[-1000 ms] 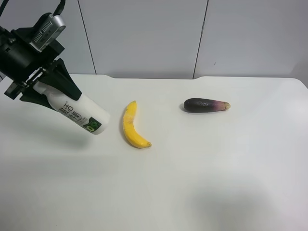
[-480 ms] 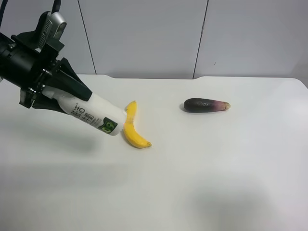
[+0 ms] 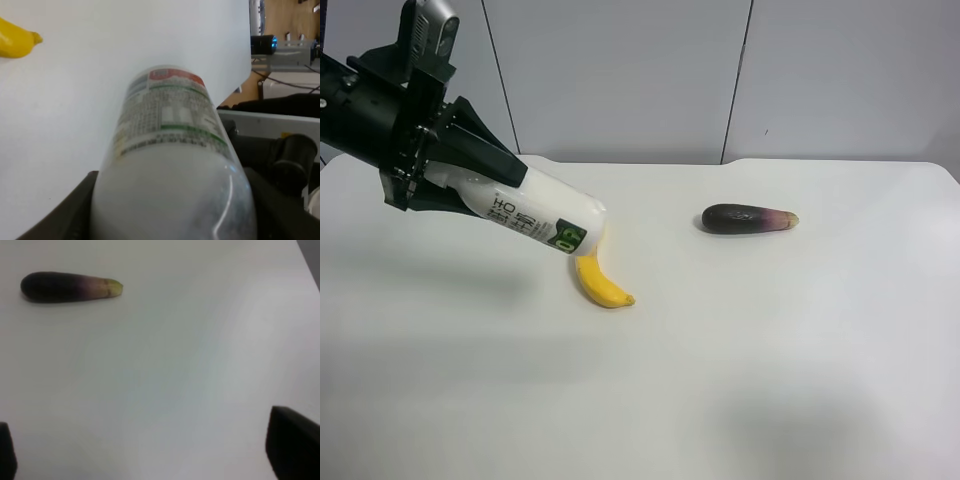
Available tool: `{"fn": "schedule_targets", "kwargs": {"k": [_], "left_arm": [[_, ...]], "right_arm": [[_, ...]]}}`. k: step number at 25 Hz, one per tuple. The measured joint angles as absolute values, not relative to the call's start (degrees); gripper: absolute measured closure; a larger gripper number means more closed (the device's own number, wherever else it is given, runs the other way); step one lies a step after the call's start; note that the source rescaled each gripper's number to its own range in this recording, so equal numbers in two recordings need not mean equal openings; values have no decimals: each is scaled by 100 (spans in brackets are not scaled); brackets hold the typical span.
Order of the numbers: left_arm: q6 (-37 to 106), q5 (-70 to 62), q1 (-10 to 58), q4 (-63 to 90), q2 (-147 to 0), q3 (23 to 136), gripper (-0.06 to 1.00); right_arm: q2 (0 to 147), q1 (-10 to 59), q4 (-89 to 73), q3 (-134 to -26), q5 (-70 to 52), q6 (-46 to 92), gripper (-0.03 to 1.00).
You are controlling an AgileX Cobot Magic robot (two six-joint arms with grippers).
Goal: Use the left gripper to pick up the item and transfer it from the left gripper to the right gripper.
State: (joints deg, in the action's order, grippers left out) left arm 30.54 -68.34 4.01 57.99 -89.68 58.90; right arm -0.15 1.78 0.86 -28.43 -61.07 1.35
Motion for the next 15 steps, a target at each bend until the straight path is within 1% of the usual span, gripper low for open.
{"fn": "schedule_targets", "kwargs": {"k": [5, 8, 15], "left_arm": [[3066, -6827, 972, 5799, -8968, 5890, 91], [3071, -6832, 1180, 5799, -8968, 5890, 91], [3071, -6832, 1247, 5799, -8968, 5890, 91]], "right_arm": [[-15, 178, 86, -2843, -6107, 135, -3], [-15, 178, 86, -2843, -6107, 135, -3], [-15, 178, 80, -2843, -6107, 135, -3]]}}
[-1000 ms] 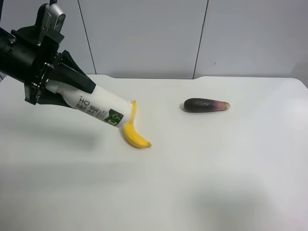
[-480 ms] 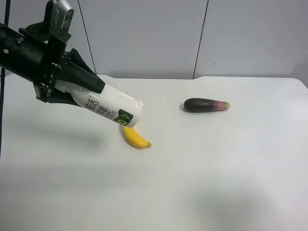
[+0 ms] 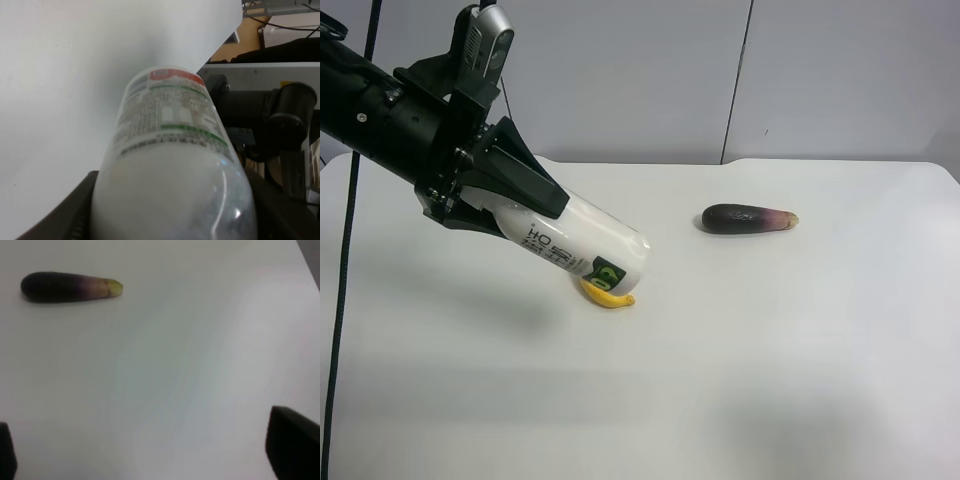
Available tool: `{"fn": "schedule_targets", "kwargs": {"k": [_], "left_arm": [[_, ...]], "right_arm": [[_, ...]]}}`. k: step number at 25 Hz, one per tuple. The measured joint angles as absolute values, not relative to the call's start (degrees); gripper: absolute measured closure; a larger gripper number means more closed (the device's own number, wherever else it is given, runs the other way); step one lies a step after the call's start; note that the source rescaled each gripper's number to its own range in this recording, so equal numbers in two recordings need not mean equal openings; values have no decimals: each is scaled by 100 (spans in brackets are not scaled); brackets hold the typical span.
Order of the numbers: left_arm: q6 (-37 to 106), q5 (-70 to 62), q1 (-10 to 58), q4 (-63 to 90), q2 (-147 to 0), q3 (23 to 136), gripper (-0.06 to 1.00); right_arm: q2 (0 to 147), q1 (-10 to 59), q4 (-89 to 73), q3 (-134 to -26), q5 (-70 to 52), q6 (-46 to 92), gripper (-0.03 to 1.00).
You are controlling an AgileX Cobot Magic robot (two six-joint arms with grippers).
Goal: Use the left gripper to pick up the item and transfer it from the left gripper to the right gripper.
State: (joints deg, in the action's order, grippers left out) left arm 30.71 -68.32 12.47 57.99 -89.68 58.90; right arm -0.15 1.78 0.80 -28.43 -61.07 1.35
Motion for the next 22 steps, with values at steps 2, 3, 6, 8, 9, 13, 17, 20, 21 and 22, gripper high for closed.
{"fn": "schedule_targets", "kwargs": {"k": [2, 3, 6, 8, 9, 13, 17, 20, 21, 22], "left_arm": [[3071, -6832, 1247, 5799, -8963, 5890, 91], [3071, -6832, 1247, 5794, -8957, 5890, 91], [3071, -6832, 1247, 5794, -8940, 5890, 91], [3071, -6832, 1247, 5794, -8940, 5890, 91], [3071, -6832, 1247, 5794, -8940, 5890, 91], [3071, -6832, 1247, 5794, -8940, 5886, 91], [3071, -6832, 1247, 5794, -8940, 5886, 91], [3071, -6832, 1247, 5794, -8940, 5886, 91], [3071, -6832, 1247, 5794, -8940, 5886, 91], [3071, -6832, 1247, 5794, -8940, 5886, 91]], "right_arm": [[0, 178, 0, -2843, -6107, 135, -3], [66, 178, -61, -2843, -6107, 176, -3], [593, 178, -436, -2921, -6113, 375, -3], [1173, 178, -798, -3161, -6106, 618, -3], [1526, 178, -999, -3322, -6095, 833, -3], [2818, 423, -1718, -3830, -5710, 1683, -3], [4022, 1114, -2078, -4277, -5196, 2414, -3], [4841, 1780, -2123, -4691, -4959, 2740, -3], [5113, 2015, -2123, -4815, -4897, 2842, -3], [5331, 2210, -2123, -4965, -4853, 2933, -3]]}}
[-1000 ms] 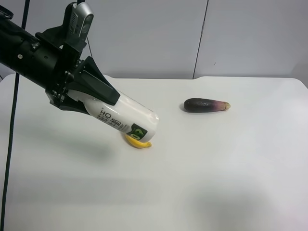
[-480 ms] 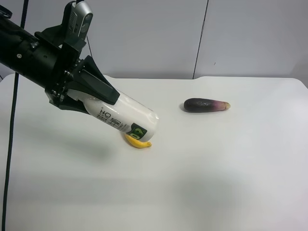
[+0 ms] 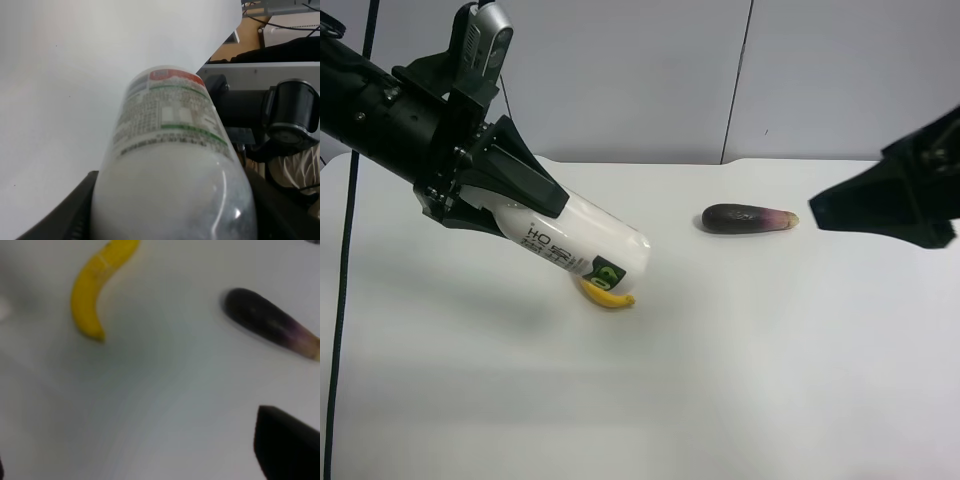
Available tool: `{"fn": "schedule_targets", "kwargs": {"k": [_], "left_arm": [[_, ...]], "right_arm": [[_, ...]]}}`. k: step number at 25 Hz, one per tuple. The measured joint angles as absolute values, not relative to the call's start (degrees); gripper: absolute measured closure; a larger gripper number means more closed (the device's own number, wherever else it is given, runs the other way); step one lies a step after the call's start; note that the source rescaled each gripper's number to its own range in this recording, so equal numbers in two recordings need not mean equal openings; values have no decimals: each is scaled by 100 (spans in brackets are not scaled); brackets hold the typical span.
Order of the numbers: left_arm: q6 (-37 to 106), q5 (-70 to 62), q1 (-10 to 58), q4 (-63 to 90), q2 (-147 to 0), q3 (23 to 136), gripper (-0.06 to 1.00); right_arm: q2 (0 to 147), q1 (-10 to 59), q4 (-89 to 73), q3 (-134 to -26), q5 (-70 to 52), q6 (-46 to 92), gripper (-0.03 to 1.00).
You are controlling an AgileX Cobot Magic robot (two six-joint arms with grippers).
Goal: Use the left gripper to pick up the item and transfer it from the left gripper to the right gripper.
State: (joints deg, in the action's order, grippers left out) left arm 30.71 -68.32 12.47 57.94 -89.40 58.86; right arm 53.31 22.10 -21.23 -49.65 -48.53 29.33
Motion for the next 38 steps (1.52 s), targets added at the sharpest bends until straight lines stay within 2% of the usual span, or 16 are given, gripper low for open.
{"fn": "schedule_targets", "kwargs": {"k": [6, 13, 21, 38], "left_arm": [[3067, -6832, 1247, 5794, -8940, 5886, 91], [3047, -6832, 1247, 5794, -8940, 5886, 91], [3027, -6832, 1247, 5794, -8940, 5886, 91], [3017, -6832, 1247, 5794, -8940, 5886, 91]], "right_arm": [[6600, 3339, -2143, -5709, -4801, 3350, -3], [7386, 4148, -2175, -6313, -4724, 3718, -3], [8086, 4205, -2676, -6760, -4754, 4313, -3], [8800, 4295, -3016, -6787, -4400, 4990, -3]]}}
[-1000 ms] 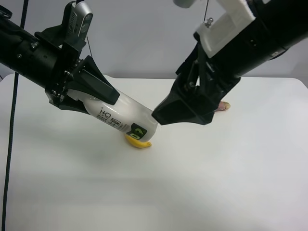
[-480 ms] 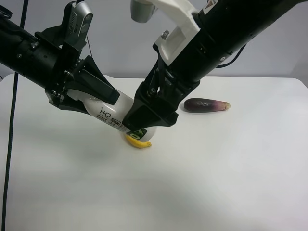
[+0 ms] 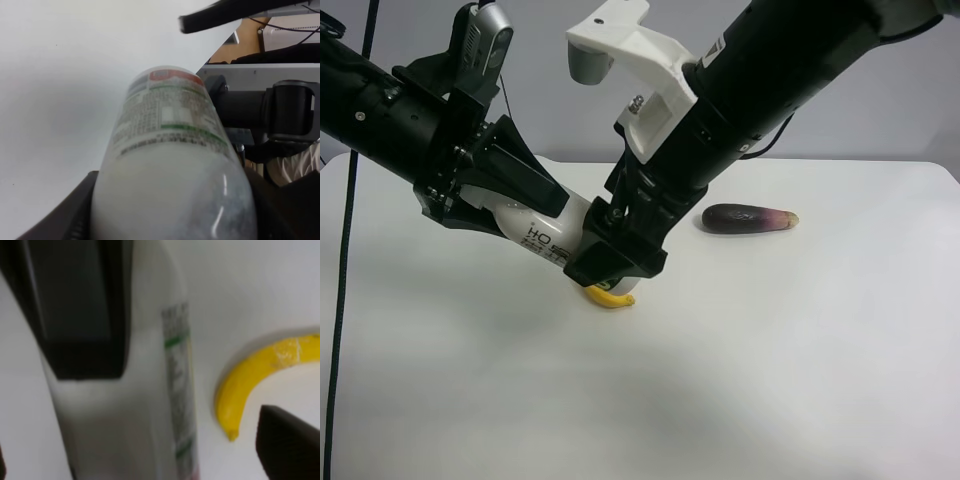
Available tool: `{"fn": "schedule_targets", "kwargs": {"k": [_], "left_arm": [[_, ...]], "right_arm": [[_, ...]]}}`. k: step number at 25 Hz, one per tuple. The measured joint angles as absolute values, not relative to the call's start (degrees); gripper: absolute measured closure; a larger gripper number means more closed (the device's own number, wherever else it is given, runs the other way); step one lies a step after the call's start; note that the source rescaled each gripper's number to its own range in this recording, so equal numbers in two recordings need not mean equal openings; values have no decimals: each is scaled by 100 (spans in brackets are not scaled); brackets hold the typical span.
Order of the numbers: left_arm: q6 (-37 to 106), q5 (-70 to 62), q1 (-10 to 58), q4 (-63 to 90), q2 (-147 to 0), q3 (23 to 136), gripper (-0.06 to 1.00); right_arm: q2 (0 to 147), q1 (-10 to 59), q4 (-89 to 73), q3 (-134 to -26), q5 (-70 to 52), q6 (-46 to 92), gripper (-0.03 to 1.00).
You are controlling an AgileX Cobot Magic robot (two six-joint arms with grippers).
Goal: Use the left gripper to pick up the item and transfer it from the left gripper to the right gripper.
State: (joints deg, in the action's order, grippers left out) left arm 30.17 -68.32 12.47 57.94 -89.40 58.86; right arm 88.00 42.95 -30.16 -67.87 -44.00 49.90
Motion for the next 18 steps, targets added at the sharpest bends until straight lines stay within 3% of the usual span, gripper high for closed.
{"fn": "schedule_targets", "kwargs": {"k": [7, 18], "left_arm": [[2935, -6832, 1247, 5794, -8940, 5886, 91], [2914, -6832, 1247, 5794, -8940, 5886, 91]], "right_arm": [[8834, 4713, -2547, -6787, -3979, 5027, -3], [9034, 4739, -2163, -6793, -3960, 4560, -3]]}}
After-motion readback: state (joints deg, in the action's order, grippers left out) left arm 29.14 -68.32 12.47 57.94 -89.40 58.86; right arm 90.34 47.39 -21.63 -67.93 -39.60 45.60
